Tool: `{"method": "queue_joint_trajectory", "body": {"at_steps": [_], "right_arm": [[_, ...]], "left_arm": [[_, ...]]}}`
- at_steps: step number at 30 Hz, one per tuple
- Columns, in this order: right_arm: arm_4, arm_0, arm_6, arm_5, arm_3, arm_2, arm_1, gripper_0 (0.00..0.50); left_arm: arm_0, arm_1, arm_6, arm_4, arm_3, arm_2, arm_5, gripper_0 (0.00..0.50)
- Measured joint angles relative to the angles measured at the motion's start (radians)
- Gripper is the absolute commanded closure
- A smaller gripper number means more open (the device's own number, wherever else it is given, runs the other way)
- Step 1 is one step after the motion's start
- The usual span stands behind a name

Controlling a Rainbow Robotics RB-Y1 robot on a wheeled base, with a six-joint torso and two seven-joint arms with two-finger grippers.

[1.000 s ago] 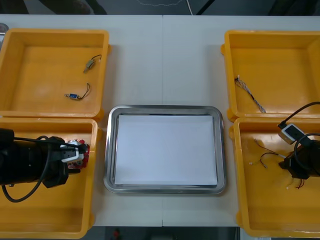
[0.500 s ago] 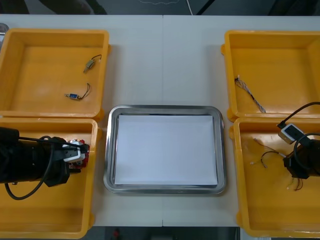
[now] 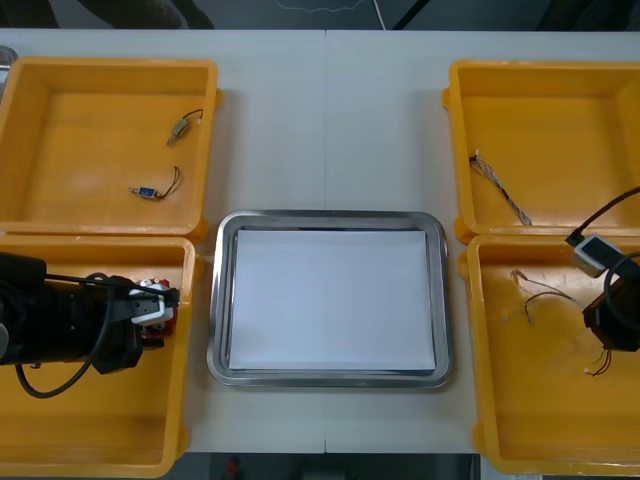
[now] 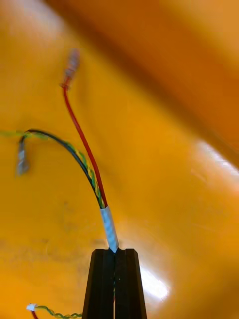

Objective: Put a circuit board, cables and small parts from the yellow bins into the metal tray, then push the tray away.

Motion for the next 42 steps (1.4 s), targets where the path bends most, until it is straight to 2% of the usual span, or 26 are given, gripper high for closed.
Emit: {"method": "queue_joint_trajectory", "body": {"at_steps": [5, 6, 7, 8, 9, 16, 23, 27, 34, 38, 42], "right_arm": [[-0.051, 0.0, 0.0, 0.117, -0.085, -0.108, 0.0, 0.5], [-0.073, 0.0, 0.0, 0.138, -0.093, -0.128, 0.0, 0.5], [-0.097, 0.0, 0.0, 0.161, -0.101, -0.148, 0.0, 0.5], [-0.117, 0.0, 0.0, 0.183, -0.108, -0.168, 0.0, 0.5], [-0.132, -0.001, 0.0, 0.206, -0.114, -0.188, 0.0, 0.5], [-0.216, -0.048, -0.001, 0.405, -0.16, -0.297, 0.0, 0.5], [-0.23, -0.129, -0.003, 0.565, -0.238, -0.354, 0.0, 0.5], [-0.232, -0.15, -0.004, 0.575, -0.299, -0.372, 0.0, 0.5], [-0.242, -0.157, -0.018, 0.577, -0.402, -0.395, 0.0, 0.5], [-0.246, -0.157, -0.022, 0.578, -0.449, -0.397, 0.0, 0.5], [-0.251, -0.157, -0.022, 0.578, -0.467, -0.397, 0.0, 0.5]], "left_arm": [[-0.016, -0.005, 0.0, 0.003, 0.006, -0.014, -0.001, 0.0], [-0.016, -0.006, 0.0, 0.004, 0.007, -0.014, -0.001, 0.034], [-0.016, -0.007, 0.0, 0.006, 0.007, -0.014, -0.001, 0.284], [-0.016, -0.007, 0.0, 0.008, 0.007, -0.014, -0.001, 0.405], [-0.016, -0.008, 0.0, 0.009, 0.007, -0.014, -0.001, 0.498], [-0.016, -0.01, 0.0, 0.013, 0.008, -0.015, -0.005, 0.5], [-0.022, -0.008, 0.0, 0.064, 0.014, -0.016, -0.007, 0.5], [-0.024, -0.006, 0.0, 0.095, 0.014, -0.011, 0.005, 0.5], [-0.024, -0.006, 0.0, 0.145, 0.013, 0.07, 0.117, 0.5], [-0.017, -0.006, 0.0, 0.172, 0.006, 0.156, 0.191, 0.5], [0.028, -0.006, 0.0, 0.187, -0.025, 0.305, 0.296, 0.5]]}}
